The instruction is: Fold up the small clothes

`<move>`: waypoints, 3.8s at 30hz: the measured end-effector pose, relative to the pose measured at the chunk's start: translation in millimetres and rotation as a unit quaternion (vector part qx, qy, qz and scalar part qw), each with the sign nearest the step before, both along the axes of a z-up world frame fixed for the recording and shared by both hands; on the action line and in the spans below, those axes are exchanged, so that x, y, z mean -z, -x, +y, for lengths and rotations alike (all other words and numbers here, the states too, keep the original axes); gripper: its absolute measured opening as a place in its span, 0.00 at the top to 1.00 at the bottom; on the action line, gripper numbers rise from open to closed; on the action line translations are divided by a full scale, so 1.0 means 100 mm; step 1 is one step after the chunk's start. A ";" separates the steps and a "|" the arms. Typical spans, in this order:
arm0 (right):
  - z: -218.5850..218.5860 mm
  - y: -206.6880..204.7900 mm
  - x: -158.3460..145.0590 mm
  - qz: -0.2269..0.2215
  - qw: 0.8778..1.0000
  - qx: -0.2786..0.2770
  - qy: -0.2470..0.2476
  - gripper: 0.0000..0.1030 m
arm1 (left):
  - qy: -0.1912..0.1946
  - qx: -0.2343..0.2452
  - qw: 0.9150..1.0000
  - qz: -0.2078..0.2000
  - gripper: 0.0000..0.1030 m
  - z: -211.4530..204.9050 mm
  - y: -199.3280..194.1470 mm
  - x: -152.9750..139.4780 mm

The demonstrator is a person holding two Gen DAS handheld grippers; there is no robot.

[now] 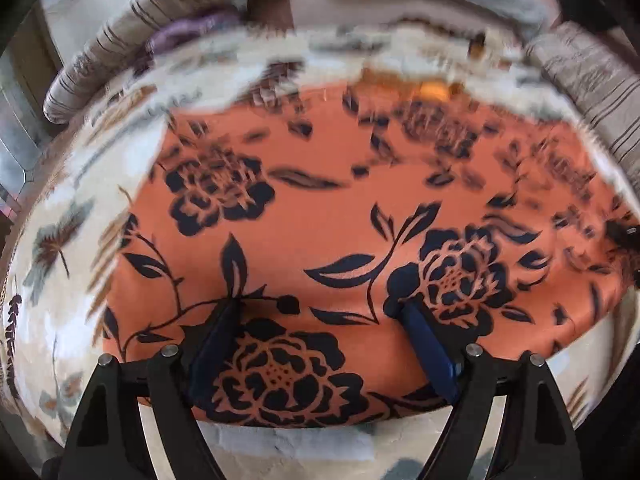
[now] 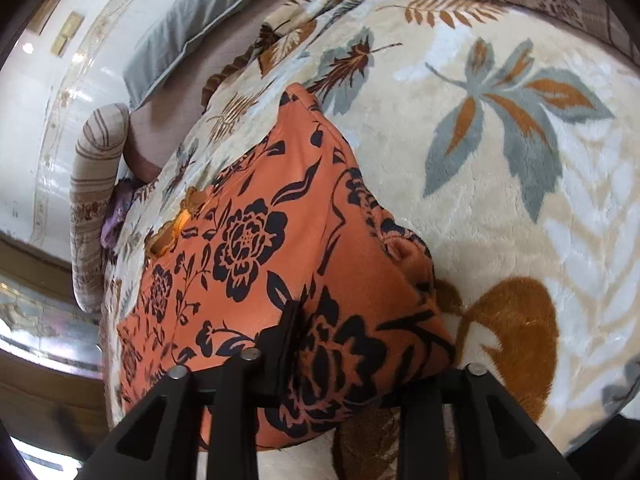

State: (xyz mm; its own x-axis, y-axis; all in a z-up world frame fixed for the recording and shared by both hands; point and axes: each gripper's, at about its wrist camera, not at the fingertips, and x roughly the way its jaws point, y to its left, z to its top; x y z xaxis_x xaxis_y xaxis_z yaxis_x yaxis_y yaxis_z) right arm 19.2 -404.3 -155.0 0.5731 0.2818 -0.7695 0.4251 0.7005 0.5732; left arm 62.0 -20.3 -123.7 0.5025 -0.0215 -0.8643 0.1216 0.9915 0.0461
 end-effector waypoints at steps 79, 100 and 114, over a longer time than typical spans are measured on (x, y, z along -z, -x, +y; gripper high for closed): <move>2.20 0.07 -0.52 -0.154 0.952 -0.264 -0.032 0.31 | 0.242 -0.191 0.950 0.050 0.51 1.64 0.43 -0.11; 1.56 -0.68 -0.24 -0.033 0.966 -0.181 -0.179 0.28 | 0.088 -0.125 0.988 0.008 0.18 1.30 0.05 -0.01; 1.93 -0.70 -0.29 -0.020 0.969 -0.245 -0.025 0.39 | 0.101 -0.113 0.988 -0.002 0.16 1.36 0.06 0.05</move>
State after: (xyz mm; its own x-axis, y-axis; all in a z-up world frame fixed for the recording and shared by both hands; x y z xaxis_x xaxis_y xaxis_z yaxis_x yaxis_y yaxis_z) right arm 88.8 -211.4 -125.8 0.3911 0.5642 -0.7271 0.0254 0.7832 0.6213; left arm 56.1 116.1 -128.9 0.5173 -0.0804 -0.8520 -0.1041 0.9823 -0.1559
